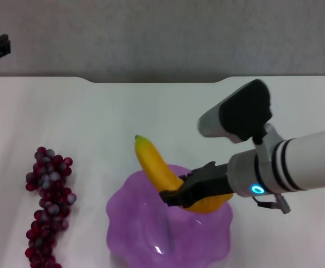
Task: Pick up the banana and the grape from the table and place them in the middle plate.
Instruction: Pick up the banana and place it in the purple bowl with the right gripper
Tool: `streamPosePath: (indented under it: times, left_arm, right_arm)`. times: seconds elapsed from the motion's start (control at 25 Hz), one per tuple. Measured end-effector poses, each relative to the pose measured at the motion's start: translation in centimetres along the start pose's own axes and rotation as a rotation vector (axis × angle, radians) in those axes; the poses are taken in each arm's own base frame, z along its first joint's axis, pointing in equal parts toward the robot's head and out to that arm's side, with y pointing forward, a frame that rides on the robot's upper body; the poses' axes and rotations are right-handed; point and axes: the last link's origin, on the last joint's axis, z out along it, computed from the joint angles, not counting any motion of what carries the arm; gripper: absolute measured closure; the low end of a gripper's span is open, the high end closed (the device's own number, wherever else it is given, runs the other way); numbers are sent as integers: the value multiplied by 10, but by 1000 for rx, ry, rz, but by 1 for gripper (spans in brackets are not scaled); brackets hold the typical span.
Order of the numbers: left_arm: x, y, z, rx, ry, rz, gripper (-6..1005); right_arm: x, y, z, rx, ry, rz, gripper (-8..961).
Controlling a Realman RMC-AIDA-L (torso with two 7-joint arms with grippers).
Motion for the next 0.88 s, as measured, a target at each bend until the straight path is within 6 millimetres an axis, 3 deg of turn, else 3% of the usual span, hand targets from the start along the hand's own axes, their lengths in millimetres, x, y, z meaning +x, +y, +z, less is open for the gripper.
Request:
streamPosePath:
  times: [0.4,0.88]
  left_arm:
    - [3,3,1,-6,13,6,198]
    - [6,5,2,-10,20,13,198]
  right_arm:
    - [8,2,31,-15,89,-12,433]
    - [6,5,36,-42,90,-73,428]
